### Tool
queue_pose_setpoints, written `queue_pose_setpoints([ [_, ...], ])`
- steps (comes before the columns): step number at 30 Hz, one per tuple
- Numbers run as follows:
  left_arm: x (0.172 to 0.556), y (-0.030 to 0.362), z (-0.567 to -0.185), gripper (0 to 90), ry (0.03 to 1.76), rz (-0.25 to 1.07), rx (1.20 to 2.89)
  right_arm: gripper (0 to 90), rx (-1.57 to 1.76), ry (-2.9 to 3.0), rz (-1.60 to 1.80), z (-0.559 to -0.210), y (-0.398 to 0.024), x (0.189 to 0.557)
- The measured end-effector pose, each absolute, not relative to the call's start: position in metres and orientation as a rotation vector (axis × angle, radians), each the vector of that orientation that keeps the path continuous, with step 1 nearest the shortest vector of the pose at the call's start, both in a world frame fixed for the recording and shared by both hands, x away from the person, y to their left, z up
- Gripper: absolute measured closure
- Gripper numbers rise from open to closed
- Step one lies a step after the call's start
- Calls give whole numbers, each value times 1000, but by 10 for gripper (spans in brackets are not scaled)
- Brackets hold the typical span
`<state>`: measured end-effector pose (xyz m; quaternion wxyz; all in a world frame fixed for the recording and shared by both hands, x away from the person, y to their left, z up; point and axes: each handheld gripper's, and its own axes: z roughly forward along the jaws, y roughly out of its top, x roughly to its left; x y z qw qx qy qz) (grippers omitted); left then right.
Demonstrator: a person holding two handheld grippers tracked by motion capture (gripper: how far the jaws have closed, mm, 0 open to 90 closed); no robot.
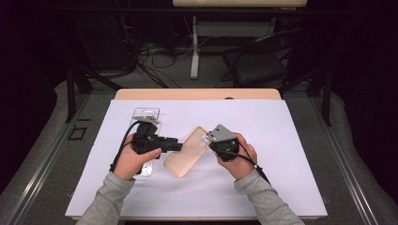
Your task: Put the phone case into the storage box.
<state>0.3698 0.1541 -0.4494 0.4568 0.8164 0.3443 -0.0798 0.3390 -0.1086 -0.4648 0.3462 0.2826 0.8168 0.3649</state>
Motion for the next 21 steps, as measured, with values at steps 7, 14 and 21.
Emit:
queue_pose_setpoints([
  [7, 371, 151, -455, 657, 851, -216, 2039, 880, 719, 2124, 946, -466, -105, 337],
  [14, 372, 148, -457, 712, 844, -221, 2057, 881, 709, 2125, 951, -466, -104, 336],
  [21, 372, 146, -460, 756, 847, -222, 2068, 880, 703, 2130, 946, -466, -102, 335],
])
